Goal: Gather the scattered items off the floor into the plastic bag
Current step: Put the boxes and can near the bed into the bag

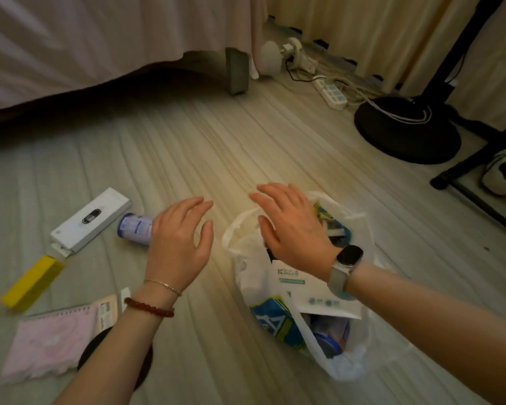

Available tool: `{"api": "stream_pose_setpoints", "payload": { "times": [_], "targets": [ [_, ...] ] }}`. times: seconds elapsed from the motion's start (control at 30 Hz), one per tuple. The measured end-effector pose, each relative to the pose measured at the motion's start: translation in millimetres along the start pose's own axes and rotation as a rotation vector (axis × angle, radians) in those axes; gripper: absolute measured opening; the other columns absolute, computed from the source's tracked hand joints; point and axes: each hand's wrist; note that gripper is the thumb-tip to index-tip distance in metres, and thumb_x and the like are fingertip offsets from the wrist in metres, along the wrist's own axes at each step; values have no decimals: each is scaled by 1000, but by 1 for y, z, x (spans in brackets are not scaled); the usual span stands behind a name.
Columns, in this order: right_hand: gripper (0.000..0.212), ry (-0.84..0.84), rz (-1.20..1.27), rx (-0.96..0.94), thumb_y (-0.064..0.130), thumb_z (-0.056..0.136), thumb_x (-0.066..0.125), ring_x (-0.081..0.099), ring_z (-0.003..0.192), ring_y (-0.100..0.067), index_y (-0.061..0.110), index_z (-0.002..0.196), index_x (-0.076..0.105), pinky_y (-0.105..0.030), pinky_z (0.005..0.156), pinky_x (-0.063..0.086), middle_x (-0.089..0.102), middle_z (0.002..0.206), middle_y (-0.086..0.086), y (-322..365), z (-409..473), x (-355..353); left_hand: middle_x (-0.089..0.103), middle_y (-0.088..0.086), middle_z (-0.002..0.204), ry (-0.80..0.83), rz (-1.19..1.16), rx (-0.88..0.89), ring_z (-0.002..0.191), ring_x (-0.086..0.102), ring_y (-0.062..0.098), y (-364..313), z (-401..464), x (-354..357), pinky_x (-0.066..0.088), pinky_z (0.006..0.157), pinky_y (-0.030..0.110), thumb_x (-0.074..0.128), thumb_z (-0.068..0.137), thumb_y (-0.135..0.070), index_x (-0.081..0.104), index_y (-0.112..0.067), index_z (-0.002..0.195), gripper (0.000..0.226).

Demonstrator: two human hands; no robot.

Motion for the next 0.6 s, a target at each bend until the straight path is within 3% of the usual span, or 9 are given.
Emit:
{"api": "stream_pose_setpoints", "payload": {
  "times": [0.1,0.2,0.27,0.33,0.43,0.5,0.6],
  "targets": [
    [38,50,16,-162,23,85,37,55,114,-29,10,115,55,-46,101,38,60,119,-12,42,18,22,63,11,113,-52,110,-97,105,56,24,18,-1,-20,36,93,36,44,85,-26,60,-9,113,36],
    [35,150,78,-274,19,82,38,60,103,-29,9,108,59,-40,93,45,63,111,-12,81,20,58,63,14,111,-5,139,-252,103,57,30,58,-42,-40,43,89,43,42,83,-26,59,-8,112,38],
    [33,246,123,-356,18,80,40,62,98,-29,9,104,61,-35,88,48,65,107,-12,104,11,88,63,19,108,28,157,-399,100,58,37,89,-91,-51,45,87,46,41,83,-27,59,-4,110,41],
    [33,422,164,-394,19,85,40,58,106,-29,8,112,57,-36,93,45,60,115,-13,128,-1,118,61,19,113,79,162,-620,104,55,37,112,-142,-60,42,92,46,44,85,-25,58,-4,113,38],
    [42,740,224,-191,33,94,38,40,122,-26,12,131,38,-38,101,34,43,135,-9,163,-23,165,50,18,131,190,228,-924,121,43,34,140,-200,-64,34,102,45,52,90,-20,50,-5,125,39],
    [53,818,258,-13,45,90,43,40,119,-26,14,133,34,-39,98,37,42,134,-9,186,-32,188,38,18,142,225,290,-1059,130,32,34,157,-216,-66,27,109,46,55,89,-25,40,-6,134,51],
    [75,843,223,101,51,81,55,36,122,-27,15,138,22,-41,99,36,35,136,-8,212,-37,210,11,14,153,200,260,-1310,140,10,32,182,-216,-71,15,112,48,57,84,-44,15,-10,145,80]
  ]
}}
Point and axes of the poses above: each hand's wrist, its own z-axis towards the middle knuckle, its own x-axis out of the palm, y = z × x
